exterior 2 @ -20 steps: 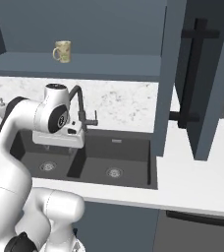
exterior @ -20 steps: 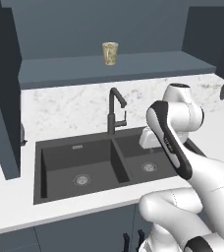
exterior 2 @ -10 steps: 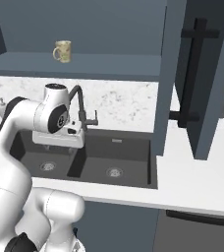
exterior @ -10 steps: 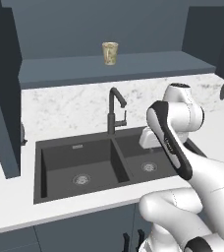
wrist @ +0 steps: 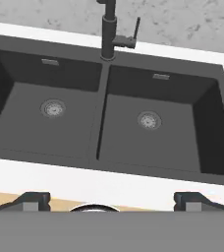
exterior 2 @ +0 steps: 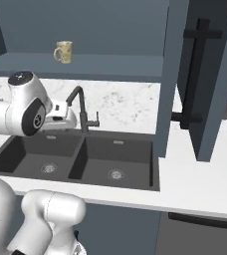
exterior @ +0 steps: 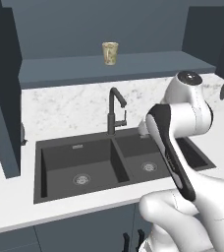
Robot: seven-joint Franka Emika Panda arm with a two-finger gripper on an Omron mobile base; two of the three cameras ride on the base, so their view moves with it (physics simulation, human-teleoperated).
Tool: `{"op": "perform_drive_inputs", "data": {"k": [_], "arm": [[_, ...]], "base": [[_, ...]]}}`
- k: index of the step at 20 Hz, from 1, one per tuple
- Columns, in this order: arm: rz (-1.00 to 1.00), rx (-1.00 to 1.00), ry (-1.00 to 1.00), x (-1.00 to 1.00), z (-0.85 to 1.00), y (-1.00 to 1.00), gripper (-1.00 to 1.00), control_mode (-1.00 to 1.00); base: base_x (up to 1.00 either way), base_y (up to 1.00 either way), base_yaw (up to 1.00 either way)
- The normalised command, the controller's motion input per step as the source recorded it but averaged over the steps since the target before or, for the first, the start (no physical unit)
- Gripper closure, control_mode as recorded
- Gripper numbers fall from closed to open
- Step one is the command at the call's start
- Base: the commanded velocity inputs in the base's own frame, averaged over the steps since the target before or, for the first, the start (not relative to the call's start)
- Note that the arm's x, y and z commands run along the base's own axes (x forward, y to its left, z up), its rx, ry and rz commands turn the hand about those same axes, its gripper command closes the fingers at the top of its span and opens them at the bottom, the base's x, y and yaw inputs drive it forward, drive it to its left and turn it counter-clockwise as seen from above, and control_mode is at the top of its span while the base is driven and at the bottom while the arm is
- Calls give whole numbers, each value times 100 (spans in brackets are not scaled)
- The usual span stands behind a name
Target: Gather all objects into one cabinet and sort the glasses and bowls to opposite sides.
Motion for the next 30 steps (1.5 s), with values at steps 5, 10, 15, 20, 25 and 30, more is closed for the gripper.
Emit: {"op": "perform_drive_inputs", "data": {"k": [5, 10, 15, 20, 25, 30], "arm": [[0, 0, -24, -7, 15, 27, -100, -100], [0, 9, -35, 0, 83, 20, -100, -100], [-2, 12, -33, 5, 96, 30, -100, -100], [-1, 1, -27, -5, 17, 58, -100, -100], [0, -3, -30, 3, 69, 20, -100, -100], [0, -1, -30, 11, 97, 12, -100, -100]], "base": [[0, 0, 0], [0, 0, 0], [0, 0, 0], [0, 0, 0], [0, 0, 0], [0, 0, 0]]}}
